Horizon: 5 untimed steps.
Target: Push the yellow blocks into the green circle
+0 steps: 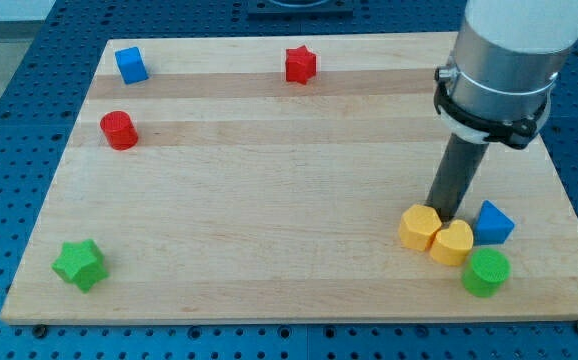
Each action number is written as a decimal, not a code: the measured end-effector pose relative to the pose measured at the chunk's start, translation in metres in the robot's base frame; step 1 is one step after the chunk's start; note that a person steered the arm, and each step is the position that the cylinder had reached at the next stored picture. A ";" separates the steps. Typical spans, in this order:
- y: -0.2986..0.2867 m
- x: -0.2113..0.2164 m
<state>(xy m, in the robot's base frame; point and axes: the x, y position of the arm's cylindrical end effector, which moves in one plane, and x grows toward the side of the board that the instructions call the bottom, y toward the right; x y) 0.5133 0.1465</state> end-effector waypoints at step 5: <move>-0.069 -0.005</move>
<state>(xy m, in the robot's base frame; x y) 0.5078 0.0778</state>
